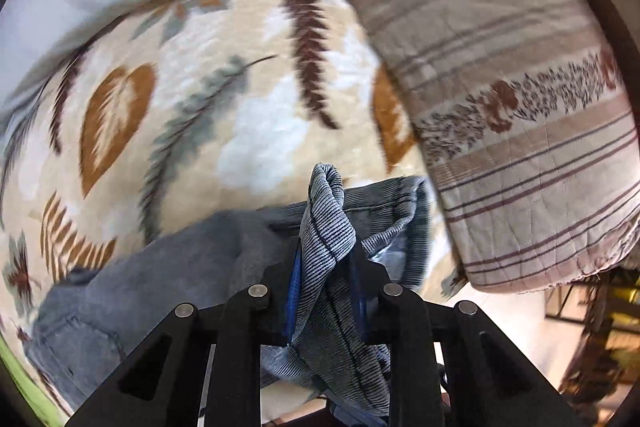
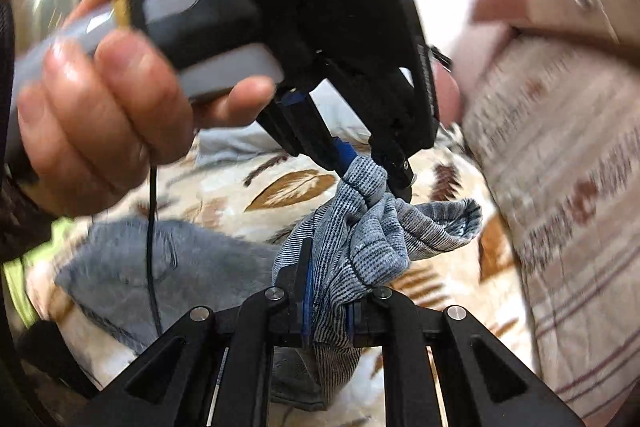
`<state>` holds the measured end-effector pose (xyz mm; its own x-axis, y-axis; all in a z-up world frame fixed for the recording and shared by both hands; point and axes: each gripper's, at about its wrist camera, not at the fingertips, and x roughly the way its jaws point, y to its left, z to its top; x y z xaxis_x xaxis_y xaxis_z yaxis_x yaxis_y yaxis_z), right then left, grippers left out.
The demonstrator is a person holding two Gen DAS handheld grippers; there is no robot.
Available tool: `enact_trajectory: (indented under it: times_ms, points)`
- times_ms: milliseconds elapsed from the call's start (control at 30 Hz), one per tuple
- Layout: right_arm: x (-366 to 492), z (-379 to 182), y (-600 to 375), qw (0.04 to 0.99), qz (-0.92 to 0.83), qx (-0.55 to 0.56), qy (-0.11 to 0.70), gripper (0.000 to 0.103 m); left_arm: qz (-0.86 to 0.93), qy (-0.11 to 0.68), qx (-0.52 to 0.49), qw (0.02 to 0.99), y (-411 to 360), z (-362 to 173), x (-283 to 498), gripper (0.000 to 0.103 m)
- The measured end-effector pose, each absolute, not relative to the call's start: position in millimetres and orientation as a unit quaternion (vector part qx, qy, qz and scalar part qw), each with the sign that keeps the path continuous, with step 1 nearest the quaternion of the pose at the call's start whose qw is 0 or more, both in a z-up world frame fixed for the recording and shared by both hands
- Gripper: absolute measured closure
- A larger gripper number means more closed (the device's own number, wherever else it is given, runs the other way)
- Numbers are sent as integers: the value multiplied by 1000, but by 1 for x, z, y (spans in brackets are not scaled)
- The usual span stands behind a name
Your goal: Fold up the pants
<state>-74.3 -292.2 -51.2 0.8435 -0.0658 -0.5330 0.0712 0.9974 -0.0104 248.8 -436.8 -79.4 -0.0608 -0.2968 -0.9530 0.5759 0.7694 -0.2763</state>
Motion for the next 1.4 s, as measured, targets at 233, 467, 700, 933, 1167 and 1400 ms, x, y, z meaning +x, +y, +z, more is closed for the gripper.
enact_trajectory:
  times_ms: [233,467,700,933,1167,1400]
  points:
    - [-45,-81,-203,939,16,-143,313,92,-279,687,43,669,-323,-109,269,82]
    - [-37,-132,-135,896,68,-236,369,83,-257,711,-13,654,-222,-149,275,78]
    - [-45,-141,-116,879,83,-257,393,59,-254,712,-78,650,-144,-164,275,74]
    - [-80,-70,-152,918,88,-189,337,32,-282,682,-138,661,-98,-145,250,73]
    - [-1,-78,-294,900,22,116,420,32,-291,679,-127,662,-116,-153,226,61]
    - [40,-118,-323,865,13,227,447,49,-286,683,-118,662,-140,-166,230,65]
